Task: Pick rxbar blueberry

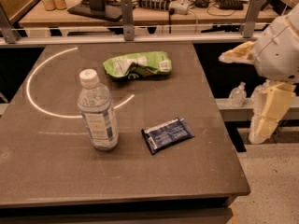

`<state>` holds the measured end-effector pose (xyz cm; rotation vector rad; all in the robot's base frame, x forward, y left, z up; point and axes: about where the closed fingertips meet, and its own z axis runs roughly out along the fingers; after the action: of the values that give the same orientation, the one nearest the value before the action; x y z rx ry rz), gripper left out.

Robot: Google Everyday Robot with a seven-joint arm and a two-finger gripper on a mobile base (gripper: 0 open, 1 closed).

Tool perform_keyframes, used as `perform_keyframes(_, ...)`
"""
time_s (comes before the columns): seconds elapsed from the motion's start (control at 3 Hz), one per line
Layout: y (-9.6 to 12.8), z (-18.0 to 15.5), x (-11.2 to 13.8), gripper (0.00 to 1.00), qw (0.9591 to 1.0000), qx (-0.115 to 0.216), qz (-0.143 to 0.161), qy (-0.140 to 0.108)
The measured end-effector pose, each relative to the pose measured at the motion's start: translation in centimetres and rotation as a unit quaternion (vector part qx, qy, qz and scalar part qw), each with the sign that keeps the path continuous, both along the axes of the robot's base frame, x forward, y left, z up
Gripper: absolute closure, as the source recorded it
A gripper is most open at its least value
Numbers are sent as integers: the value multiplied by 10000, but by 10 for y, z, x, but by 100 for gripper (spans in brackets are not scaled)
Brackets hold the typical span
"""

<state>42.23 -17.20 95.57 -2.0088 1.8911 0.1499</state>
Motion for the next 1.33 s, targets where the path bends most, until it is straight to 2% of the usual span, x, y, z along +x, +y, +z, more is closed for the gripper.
perform_keyframes(0.33, 31, -19, -6, 0, 9950, 446, 865, 242)
perform_keyframes(0.67, 55, -35, -5, 0, 9860, 838, 1375, 433)
perform_keyframes(1.0, 73, -50, 4, 0, 9794, 1131, 1600, 488)
perform_keyframes(1.33, 89, -67, 11, 0, 9729, 1408, 1709, 671)
